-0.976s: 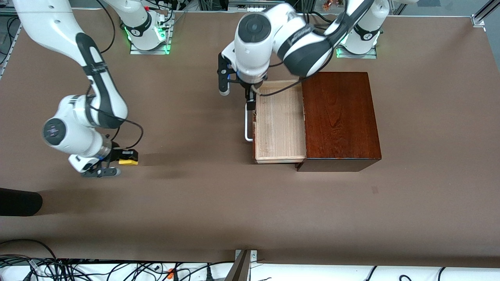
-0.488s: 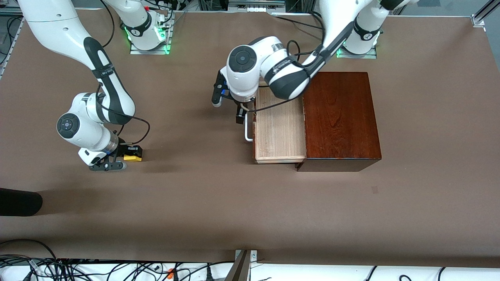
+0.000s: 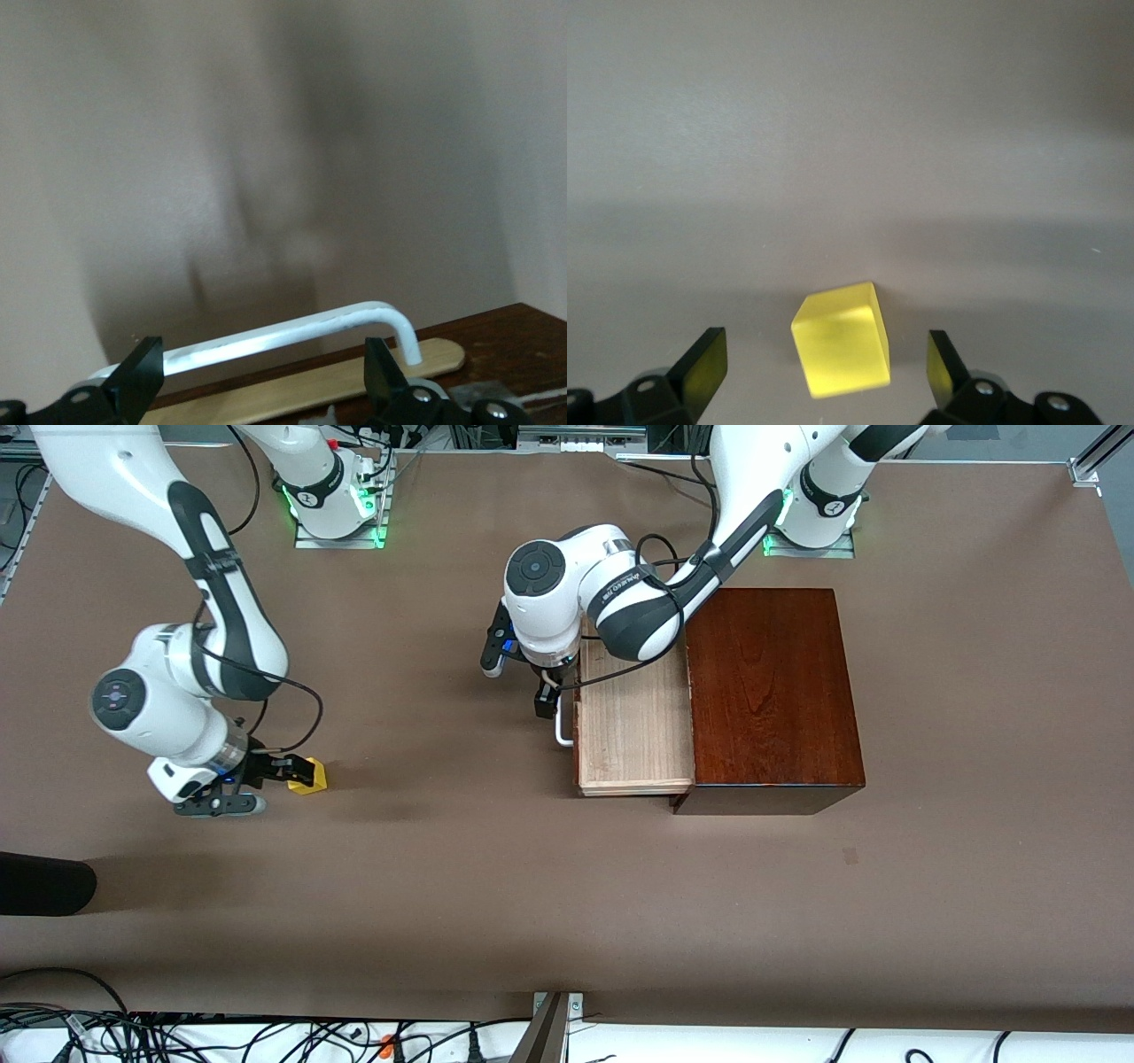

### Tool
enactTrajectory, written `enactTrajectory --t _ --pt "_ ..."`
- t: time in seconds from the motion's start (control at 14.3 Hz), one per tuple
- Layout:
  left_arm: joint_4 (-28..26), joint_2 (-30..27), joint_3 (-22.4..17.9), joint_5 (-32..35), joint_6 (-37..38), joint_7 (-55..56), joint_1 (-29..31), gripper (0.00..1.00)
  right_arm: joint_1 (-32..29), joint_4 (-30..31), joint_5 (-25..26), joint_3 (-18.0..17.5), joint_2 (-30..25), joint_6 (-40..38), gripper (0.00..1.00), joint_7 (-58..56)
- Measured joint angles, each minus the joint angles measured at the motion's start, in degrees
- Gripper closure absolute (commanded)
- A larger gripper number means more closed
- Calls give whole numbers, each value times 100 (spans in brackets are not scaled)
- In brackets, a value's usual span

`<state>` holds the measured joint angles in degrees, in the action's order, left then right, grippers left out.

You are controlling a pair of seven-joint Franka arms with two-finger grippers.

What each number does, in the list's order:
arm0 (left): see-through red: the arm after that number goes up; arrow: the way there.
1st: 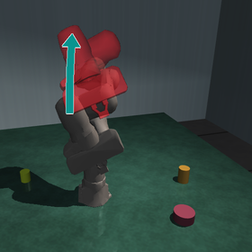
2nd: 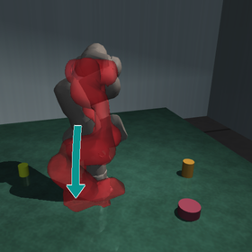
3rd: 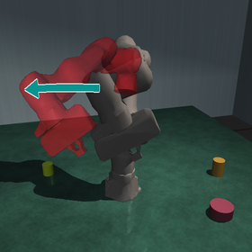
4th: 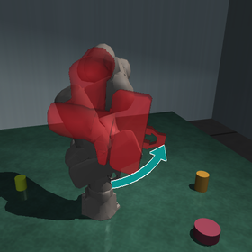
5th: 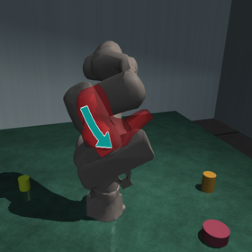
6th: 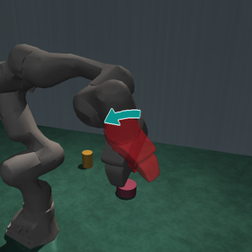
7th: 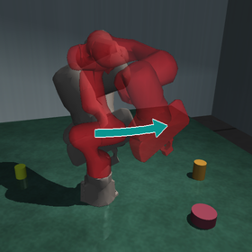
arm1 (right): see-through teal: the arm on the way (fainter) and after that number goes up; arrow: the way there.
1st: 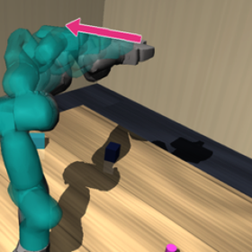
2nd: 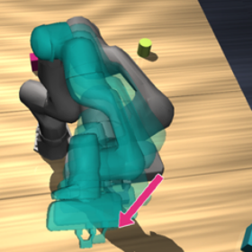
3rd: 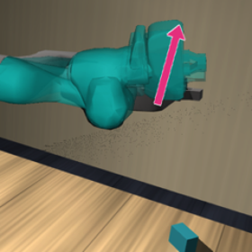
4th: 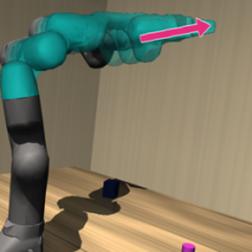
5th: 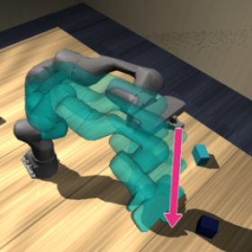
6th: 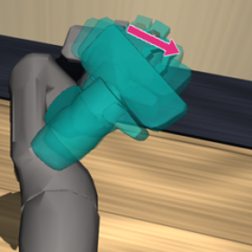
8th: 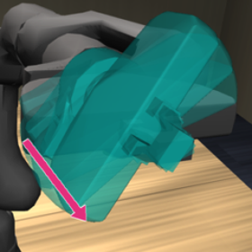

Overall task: Open drawer, take yellow block, close drawer
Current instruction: 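Set the cube on the table and open the right gripper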

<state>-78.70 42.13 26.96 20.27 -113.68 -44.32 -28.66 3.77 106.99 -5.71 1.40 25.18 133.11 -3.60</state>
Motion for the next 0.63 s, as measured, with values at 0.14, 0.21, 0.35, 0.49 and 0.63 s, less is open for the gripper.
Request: enactTrajectory --t 0.14,0.21,0.35,0.49,0.63 --pt "36 0 -17 11 57 1 11 0 -3 -528 1 87 -96 -999 0 0" --pt "53 0 -17 11 97 14 15 0 -3 -834 1 121 -128 -1519 0 0" --pt "83 0 -13 11 200 64 11 0 -4 -1445 34 178 -226 -2498 0 0" --pt "115 0 -11 11 358 249 7 0 -4 -2073 348 192 -423 -3268 0 5" --pt "152 -1 -17 11 533 447 10 0 -4 -2452 527 192 -770 -3829 0 20"
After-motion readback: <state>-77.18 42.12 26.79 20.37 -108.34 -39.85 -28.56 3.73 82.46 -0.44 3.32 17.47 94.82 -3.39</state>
